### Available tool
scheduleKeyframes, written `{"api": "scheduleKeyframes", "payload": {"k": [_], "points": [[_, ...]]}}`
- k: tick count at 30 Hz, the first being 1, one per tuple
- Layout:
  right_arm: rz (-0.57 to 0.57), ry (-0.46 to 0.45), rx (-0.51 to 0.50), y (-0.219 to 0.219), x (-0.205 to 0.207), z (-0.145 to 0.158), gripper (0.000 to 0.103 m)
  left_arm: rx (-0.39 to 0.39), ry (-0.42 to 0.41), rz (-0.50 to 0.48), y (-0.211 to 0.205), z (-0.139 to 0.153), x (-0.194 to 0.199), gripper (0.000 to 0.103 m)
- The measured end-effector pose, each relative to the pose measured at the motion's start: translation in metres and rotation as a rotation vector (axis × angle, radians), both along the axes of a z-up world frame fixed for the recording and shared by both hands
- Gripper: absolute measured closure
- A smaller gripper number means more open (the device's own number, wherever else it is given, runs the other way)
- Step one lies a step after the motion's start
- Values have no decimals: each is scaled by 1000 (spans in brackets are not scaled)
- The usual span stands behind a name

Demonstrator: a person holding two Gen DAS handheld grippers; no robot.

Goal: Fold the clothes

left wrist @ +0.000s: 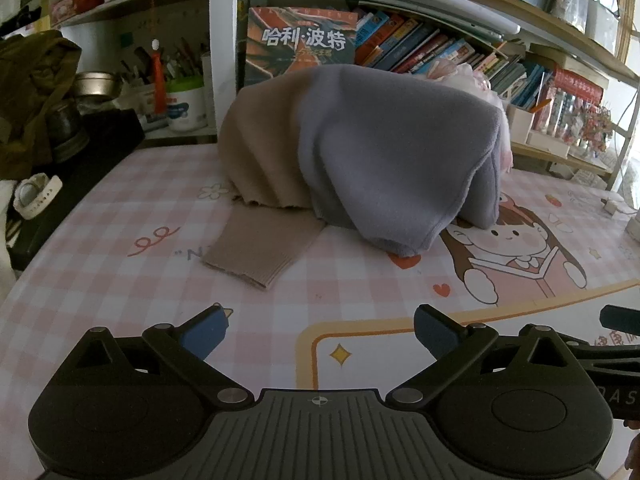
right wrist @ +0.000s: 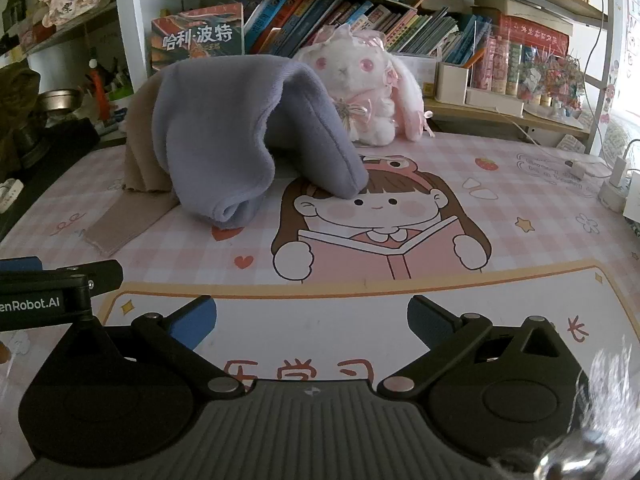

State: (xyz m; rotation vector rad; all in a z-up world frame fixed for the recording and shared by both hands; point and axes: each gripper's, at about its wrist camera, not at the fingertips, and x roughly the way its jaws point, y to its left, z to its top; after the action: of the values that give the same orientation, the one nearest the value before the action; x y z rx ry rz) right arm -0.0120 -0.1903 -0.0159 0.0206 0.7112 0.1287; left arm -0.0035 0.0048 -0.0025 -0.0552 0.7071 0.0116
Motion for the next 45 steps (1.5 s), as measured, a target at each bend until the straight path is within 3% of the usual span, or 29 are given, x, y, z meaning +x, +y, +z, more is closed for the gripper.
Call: {"api": "scheduleKeyframes", "payload": {"k": [33,45], "points": [[-2,-5,3,1,-9,5,0,13,-2,1,-3,6,-6,2],[-62,33,57,-25,-1,-2,0,-7,16,-71,-23,2,3,3]]}}
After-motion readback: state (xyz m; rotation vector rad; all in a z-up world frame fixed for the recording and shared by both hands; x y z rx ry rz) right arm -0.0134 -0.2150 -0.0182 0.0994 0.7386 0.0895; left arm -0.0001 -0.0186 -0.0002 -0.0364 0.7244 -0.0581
